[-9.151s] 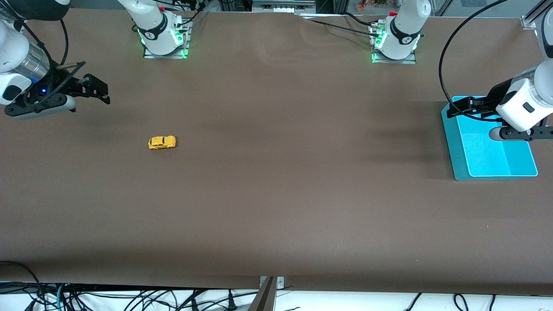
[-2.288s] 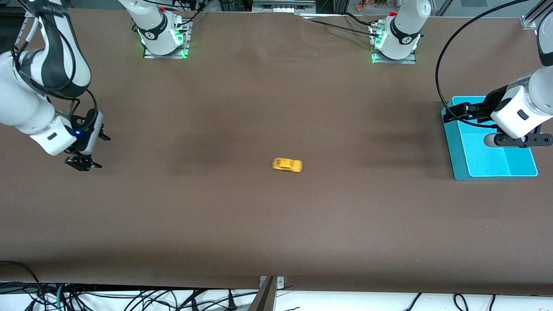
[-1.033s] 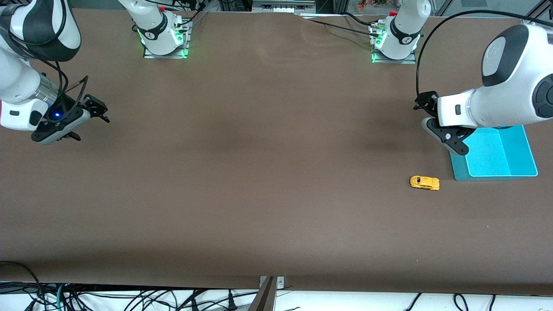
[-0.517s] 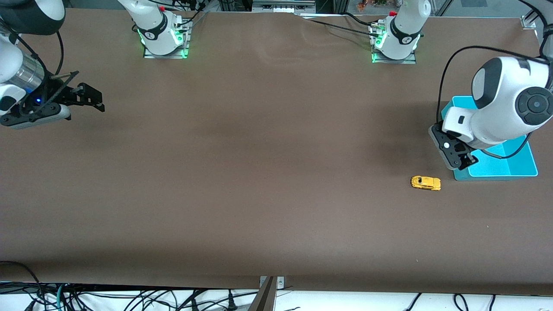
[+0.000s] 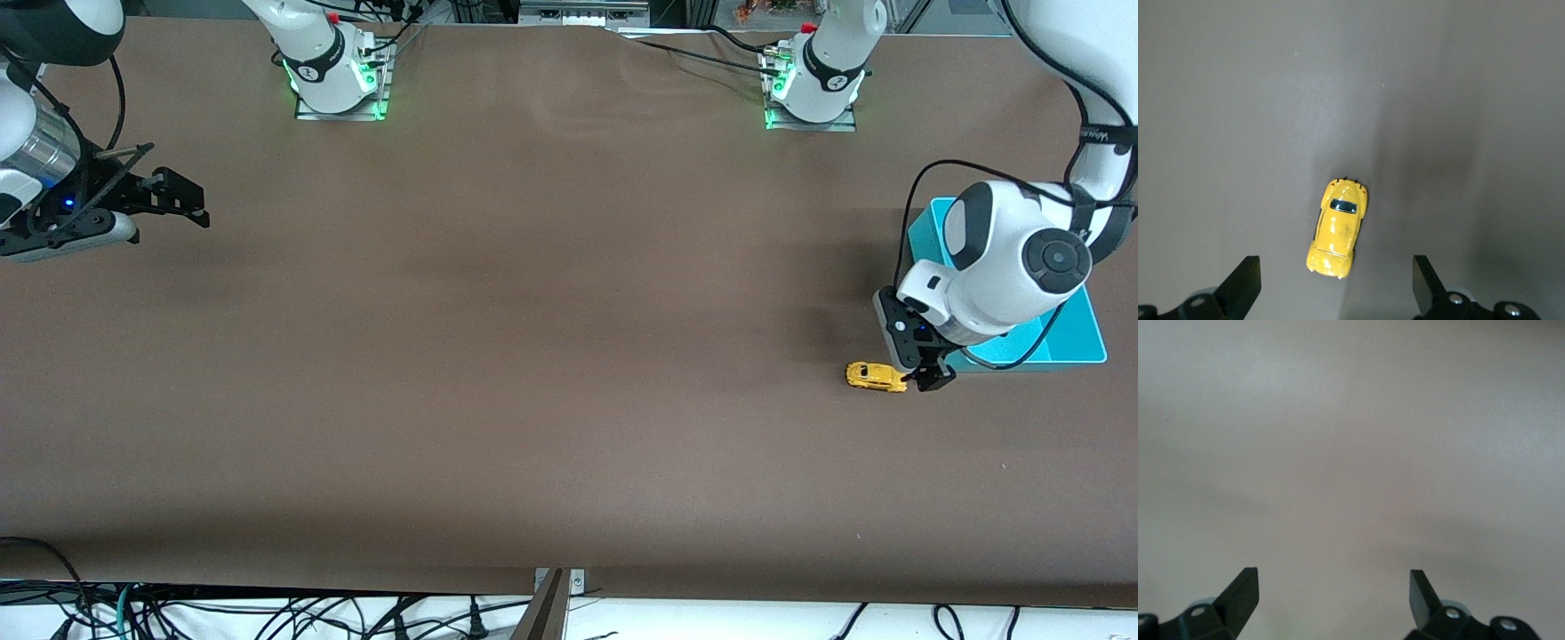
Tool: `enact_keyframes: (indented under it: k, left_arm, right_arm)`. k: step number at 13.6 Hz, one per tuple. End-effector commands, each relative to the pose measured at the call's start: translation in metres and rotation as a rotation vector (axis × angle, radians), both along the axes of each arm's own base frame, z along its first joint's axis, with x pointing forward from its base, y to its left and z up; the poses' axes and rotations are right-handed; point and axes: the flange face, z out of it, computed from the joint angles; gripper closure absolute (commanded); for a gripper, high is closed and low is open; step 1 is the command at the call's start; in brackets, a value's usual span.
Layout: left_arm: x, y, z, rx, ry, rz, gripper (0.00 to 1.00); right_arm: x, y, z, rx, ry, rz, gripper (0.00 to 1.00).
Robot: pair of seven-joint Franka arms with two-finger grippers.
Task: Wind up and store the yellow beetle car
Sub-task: 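Close the left gripper around the yellow car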
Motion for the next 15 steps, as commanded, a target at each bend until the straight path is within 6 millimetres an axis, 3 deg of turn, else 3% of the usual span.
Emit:
enact_keyframes:
  k: [1, 3, 5, 7, 15]
  left_arm:
    - [0.006, 0.017, -0.027, 0.004, -0.011, -0.066, 0.00]
    - [0.009, 0.016, -0.049, -0.010, -0.030, -0.086, 0.00]
    - [0.010, 0.016, -0.056, 0.000, -0.027, -0.113, 0.00]
    - [0.011, 0.015, -0.064, 0.004, -0.037, -0.130, 0.00]
    - [0.007, 0.025, -0.085, 0.001, -0.020, -0.152, 0.00]
  right_arm:
    - [0.001, 0.002, 0.007, -0.016, -0.006, -0.004, 0.00]
    - [0.002, 0.003, 0.006, -0.016, -0.003, -0.003, 0.00]
    - [0.001, 0.006, 0.007, -0.018, 0.000, 0.004, 0.00]
    - [-0.001, 0.027, 0.009, -0.040, -0.004, 0.051, 0.00]
    - [0.003, 0.017, 0.013, -0.039, 0.000, 0.038, 0.00]
